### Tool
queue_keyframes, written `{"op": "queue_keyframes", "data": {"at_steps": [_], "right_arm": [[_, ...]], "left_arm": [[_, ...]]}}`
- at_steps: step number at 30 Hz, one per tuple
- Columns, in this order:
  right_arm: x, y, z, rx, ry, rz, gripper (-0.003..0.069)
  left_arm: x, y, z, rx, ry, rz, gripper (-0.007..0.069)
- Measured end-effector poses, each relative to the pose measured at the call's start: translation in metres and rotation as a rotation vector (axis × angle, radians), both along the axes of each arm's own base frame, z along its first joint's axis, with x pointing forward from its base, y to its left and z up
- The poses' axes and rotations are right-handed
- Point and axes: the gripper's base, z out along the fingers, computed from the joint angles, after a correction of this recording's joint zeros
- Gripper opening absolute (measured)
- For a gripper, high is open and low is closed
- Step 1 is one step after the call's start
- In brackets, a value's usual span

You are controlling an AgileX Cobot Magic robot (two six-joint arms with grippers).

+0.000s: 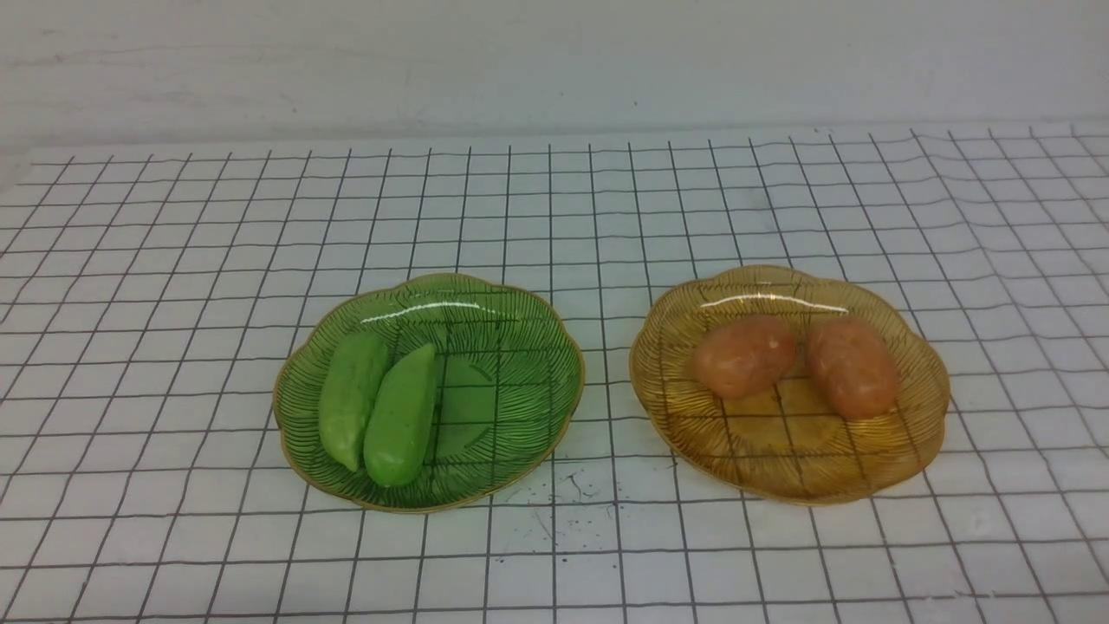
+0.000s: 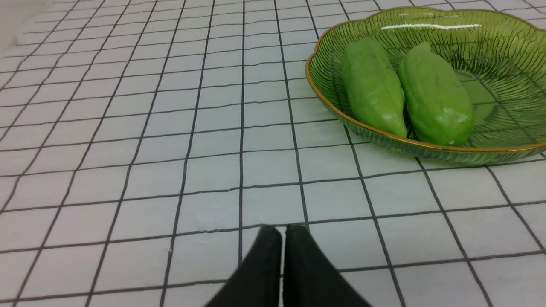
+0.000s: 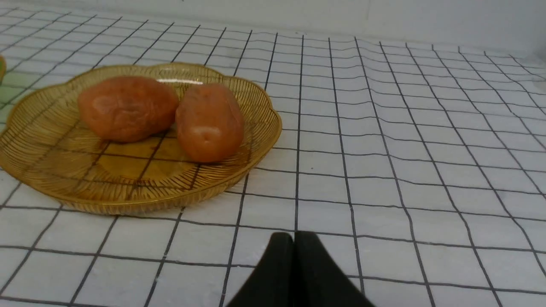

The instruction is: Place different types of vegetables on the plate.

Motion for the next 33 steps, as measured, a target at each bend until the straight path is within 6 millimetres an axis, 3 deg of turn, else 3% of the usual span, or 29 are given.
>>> {"op": "queue_keyframes", "data": {"at_steps": [33], "right_arm": [[0.0000, 0.0000, 0.0001, 0.016, -0.004, -0.004, -0.0015]], "left_arm": [[0.0000, 0.0000, 0.0000, -0.002, 0.000, 0.000, -0.0008]]}}
